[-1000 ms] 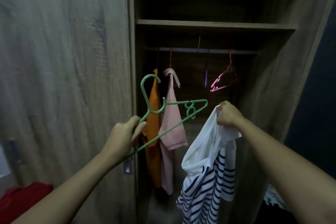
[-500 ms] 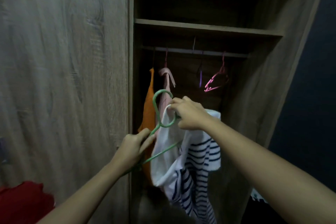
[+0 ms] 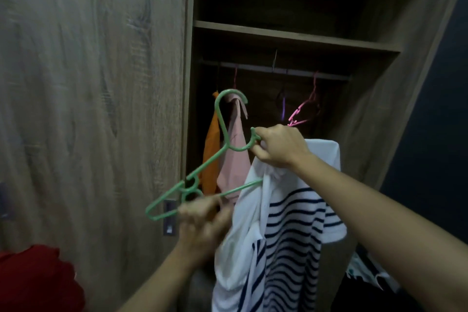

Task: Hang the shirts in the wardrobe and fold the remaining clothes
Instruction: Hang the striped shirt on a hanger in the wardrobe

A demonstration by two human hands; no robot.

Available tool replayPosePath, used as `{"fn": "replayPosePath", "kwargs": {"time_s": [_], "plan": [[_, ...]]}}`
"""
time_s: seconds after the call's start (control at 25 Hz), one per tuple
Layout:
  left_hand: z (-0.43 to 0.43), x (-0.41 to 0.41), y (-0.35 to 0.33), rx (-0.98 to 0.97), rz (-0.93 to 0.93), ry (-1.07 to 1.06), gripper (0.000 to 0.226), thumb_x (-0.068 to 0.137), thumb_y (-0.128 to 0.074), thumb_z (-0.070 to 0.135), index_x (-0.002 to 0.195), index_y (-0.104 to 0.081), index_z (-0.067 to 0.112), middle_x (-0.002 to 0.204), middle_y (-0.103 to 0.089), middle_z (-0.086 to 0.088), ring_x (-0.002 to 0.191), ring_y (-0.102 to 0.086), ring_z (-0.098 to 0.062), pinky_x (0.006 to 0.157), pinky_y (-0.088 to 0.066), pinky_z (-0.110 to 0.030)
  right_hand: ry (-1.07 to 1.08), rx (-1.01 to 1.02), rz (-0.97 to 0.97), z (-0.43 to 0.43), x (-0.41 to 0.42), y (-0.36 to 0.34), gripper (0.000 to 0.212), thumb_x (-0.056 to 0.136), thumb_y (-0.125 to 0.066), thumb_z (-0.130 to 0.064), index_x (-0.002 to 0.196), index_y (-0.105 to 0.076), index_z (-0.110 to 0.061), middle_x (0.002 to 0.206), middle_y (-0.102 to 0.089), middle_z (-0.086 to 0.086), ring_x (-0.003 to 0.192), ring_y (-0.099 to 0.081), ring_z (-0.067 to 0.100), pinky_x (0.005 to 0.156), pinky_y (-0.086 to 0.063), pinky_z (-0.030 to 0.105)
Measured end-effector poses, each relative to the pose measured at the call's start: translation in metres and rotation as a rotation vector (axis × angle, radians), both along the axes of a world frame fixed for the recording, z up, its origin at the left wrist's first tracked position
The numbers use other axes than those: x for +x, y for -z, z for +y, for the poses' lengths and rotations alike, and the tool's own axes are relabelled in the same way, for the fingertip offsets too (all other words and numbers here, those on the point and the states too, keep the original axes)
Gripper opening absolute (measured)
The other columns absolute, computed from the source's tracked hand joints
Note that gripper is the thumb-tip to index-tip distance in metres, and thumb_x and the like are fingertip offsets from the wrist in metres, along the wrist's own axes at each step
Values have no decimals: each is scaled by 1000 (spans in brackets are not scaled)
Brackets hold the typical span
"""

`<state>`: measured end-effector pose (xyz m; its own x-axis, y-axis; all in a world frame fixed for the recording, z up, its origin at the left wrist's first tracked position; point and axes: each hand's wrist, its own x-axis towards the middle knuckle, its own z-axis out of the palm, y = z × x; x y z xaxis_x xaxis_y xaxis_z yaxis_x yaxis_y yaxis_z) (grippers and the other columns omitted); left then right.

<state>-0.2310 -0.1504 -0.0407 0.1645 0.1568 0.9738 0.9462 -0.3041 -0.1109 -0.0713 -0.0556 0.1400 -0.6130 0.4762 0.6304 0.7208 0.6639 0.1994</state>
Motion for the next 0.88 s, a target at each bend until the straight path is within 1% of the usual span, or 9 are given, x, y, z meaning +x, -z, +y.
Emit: {"fn": "replayPosePath", "kwargs": {"time_s": [0.08,0.16,0.2,0.28,0.36,0.44,0.64,0.76,0.88], "plan": [[-1,16,38,-226,-5,48,23,91,-48,37,110,-53,25,121,-40,-9,106,-43,-24,87,-43,-37,-12,-12,52,-4,1,-6,21,85,-51,-33,81,-61,-15,67,-63,4,61,-56,25,46,-21,21],[5,17,42,-773,-359,86,22,90,-48,46,109,-55,39,135,-31,-5,124,-33,-22,100,-36,-34,-32,-35,96,-8,5,-14,18,84,-54,-30,76,-58,-16,62,-58,0,55,-48,20,46,-20,19],[10,12,39,-1024,-468,174,22,90,-46,51,112,-52,48,139,-32,0,130,-32,-19,103,-33,-28,-36,-39,113,-11,9,-17,17,84,-55,-29,73,-55,-17,59,-53,-2,54,-45,18,46,-20,18],[24,-1,39,-1272,-518,468,44,84,-43,63,126,-36,51,144,-33,14,136,-31,-7,107,-29,-17,-41,-36,146,-14,17,-20,19,84,-56,-30,68,-50,-20,56,-46,-7,53,-43,17,46,-21,18],[33,-12,37,-1371,-432,569,74,77,-52,65,140,-23,40,147,-21,20,138,-22,-1,110,-23,-17,-15,-32,174,-11,28,-21,20,83,-57,-30,68,-53,-19,57,-46,-6,54,-44,19,47,-22,18],[37,-22,26,-1407,-349,549,83,75,-70,45,142,-21,37,146,-18,19,137,-21,-2,108,-21,-15,39,-20,148,-5,42,-19,20,84,-58,-31,72,-57,-16,60,-54,-1,57,-50,24,49,-27,23],[40,-56,-21,-1333,-448,373,58,60,-74,28,109,-48,46,129,-49,10,120,-48,-11,94,-41,-18,171,23,53,17,77,-3,25,85,-54,-38,89,-63,-15,80,-68,9,75,-63,33,59,-40,32],[38,-56,-48,-1389,-308,266,56,72,-72,9,120,-48,25,119,-52,3,100,-53,-7,67,-41,-1,214,-9,-38,24,85,8,27,89,-50,-39,93,-61,-14,81,-66,7,75,-64,30,58,-36,29],[40,-61,-71,-1503,-173,117,44,77,-69,8,117,-53,19,111,-55,6,89,-51,-8,60,-40,-6,202,-31,-34,30,87,16,27,91,-48,-38,94,-60,-14,81,-66,7,73,-63,29,58,-41,30]]}}
